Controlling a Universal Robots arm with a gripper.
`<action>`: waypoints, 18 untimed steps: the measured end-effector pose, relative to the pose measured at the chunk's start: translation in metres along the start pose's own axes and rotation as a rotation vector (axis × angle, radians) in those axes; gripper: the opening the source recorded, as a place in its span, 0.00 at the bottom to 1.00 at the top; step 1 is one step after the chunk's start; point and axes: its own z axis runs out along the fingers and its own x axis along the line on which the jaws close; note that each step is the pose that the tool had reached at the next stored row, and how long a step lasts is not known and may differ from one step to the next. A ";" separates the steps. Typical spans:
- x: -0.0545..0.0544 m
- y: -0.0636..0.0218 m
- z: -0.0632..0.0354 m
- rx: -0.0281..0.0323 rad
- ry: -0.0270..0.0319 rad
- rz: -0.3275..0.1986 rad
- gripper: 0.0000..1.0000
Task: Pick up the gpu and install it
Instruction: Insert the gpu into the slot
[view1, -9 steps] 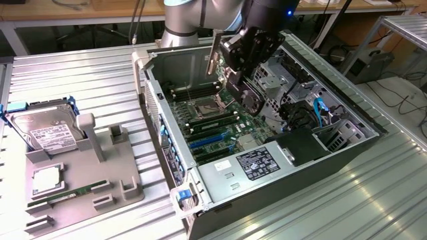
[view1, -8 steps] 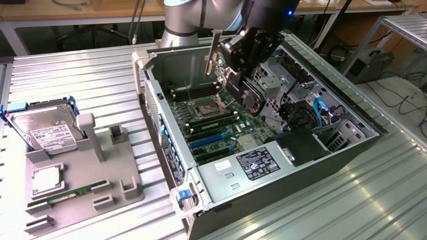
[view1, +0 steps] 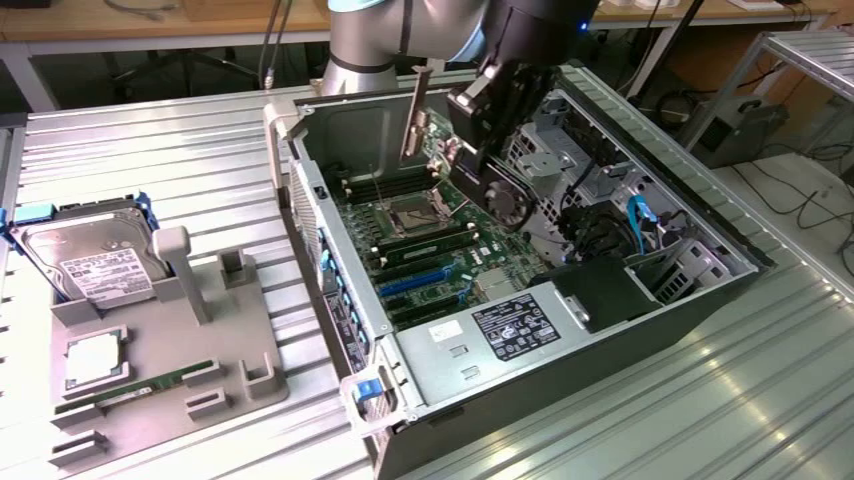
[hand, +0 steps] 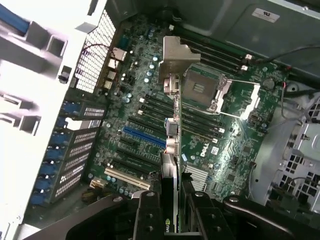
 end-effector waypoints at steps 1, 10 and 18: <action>0.000 0.0000 0.0002 0.0006 0.0008 -0.020 0.26; 0.000 -0.0002 0.0035 0.0069 0.0066 -0.215 0.26; 0.000 -0.0003 0.0069 0.0115 0.0124 -0.378 0.26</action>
